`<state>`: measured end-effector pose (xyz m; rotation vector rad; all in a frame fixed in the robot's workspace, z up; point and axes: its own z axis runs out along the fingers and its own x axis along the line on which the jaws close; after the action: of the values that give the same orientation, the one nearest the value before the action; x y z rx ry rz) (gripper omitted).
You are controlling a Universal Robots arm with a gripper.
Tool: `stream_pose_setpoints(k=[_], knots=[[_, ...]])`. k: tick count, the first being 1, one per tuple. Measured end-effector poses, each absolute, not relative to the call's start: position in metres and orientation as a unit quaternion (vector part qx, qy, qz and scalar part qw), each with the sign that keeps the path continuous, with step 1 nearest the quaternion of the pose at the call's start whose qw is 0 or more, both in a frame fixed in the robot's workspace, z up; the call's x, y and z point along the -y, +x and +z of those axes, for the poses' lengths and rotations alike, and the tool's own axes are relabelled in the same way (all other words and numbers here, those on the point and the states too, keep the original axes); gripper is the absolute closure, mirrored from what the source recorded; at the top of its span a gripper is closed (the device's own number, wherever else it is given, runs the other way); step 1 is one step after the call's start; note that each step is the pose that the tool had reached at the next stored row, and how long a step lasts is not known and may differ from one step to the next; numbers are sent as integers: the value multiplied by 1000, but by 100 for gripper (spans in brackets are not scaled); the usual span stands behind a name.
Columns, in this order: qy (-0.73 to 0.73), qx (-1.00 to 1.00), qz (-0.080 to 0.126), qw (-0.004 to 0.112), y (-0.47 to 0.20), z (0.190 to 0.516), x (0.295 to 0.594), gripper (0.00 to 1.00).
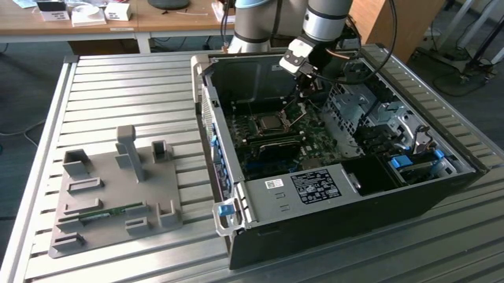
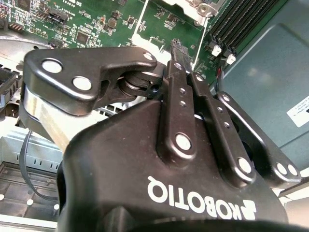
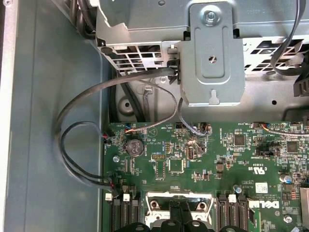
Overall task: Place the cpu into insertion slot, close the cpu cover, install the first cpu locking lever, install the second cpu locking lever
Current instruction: 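Close the cpu cover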
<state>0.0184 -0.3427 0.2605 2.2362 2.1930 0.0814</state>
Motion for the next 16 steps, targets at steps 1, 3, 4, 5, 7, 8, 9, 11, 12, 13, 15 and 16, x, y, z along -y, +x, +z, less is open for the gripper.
stream_pose_setpoints(k=[1,3,4,5,7,8,9,11,12,13,15,16], knots=[[714,-700,26,4,18,261,343,89],[714,-700,26,4,18,261,343,89],[714,-700,26,4,18,261,343,89],[714,-700,26,4,19,261,343,89],[714,-700,26,4,19,260,343,89],[714,-700,26,4,20,260,343,89],[714,-700,26,4,20,260,343,89],[714,-700,26,4,22,260,343,89],[714,-700,26,4,23,261,343,89],[714,-700,26,4,23,261,343,89],[714,-700,26,4,25,261,343,89],[714,-700,26,4,26,260,343,89]])
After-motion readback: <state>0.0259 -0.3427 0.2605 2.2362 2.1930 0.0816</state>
